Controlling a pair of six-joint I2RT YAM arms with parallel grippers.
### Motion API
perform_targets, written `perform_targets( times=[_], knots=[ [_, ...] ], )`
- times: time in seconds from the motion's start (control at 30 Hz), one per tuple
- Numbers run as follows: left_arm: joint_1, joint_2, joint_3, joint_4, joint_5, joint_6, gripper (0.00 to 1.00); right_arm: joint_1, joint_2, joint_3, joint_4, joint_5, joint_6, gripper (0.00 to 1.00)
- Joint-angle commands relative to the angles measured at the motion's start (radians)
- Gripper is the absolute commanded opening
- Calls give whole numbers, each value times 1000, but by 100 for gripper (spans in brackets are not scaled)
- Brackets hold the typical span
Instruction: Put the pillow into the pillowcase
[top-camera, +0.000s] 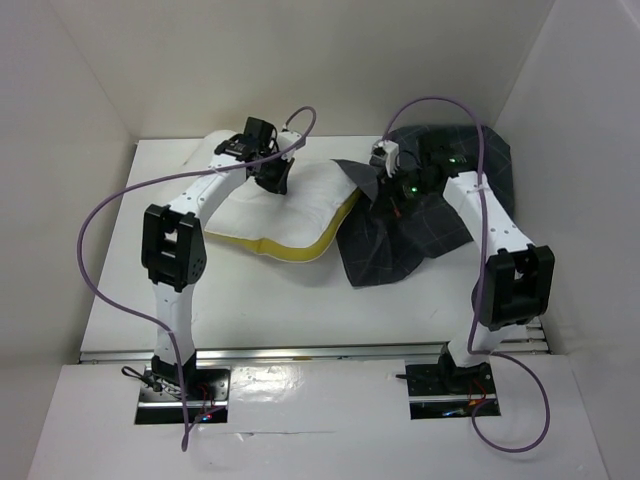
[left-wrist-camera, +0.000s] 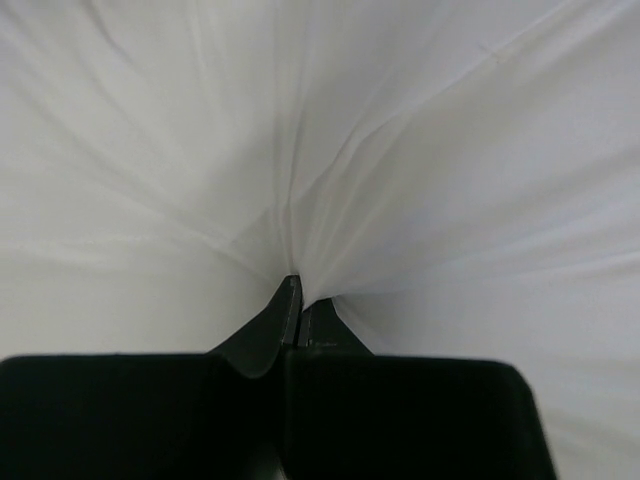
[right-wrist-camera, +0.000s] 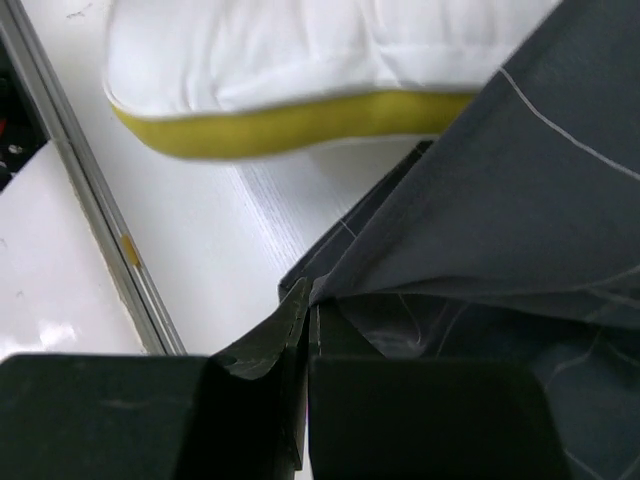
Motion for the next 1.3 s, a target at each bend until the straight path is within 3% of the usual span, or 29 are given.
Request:
perform_targets(
  times=[0.0, 0.2, 0.47, 1.0, 1.27],
  knots=[
    [-27, -12, 60, 75, -16, -98, 0, 63, 43, 83, -11, -44, 32, 0],
    [-38, -12, 88, 65, -5, -176, 0, 129, 133, 126, 21, -44, 44, 0],
    [-66, 35, 126, 65, -144, -238, 0, 161, 222, 195, 41, -44, 84, 0],
    [-66, 241, 318, 111, -275, -247, 0, 221, 222, 218, 4, -53, 103, 0],
    [-57, 209, 339, 121, -286, -256, 0, 230, 176, 132, 15, -53, 103, 0]
  ],
)
